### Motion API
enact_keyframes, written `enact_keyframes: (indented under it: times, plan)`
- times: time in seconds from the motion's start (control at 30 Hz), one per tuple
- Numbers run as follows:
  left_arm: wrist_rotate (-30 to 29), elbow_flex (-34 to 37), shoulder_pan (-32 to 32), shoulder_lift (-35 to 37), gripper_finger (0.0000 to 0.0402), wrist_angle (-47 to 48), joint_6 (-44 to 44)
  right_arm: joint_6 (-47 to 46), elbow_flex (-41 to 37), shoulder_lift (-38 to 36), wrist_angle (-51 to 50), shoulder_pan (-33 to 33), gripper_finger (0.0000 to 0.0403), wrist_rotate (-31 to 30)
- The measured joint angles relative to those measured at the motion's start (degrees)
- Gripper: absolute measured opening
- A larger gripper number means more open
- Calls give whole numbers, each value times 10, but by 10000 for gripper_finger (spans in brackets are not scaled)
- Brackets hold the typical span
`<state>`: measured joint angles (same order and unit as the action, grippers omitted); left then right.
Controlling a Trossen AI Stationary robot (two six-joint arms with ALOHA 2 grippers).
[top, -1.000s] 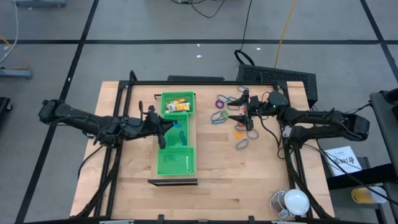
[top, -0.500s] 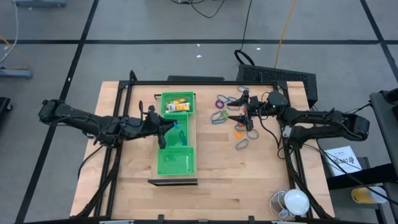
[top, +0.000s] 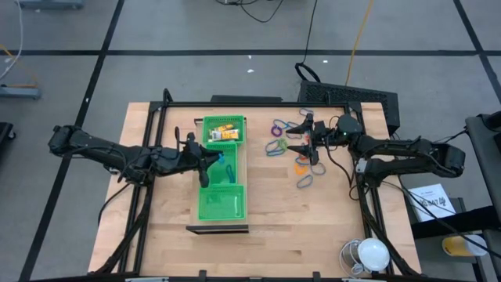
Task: Pick & Place Office Desk Supplies
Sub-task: Put the blue rubber band into the center green bin on the shelf
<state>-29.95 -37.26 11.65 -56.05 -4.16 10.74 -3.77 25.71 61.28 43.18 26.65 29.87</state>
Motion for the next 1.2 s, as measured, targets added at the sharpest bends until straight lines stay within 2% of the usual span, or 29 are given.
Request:
enact_keyframes:
  times: [1.2]
  plan:
    - [0,0,0,0,51,-23,15,0,0,0,0,0,281,0]
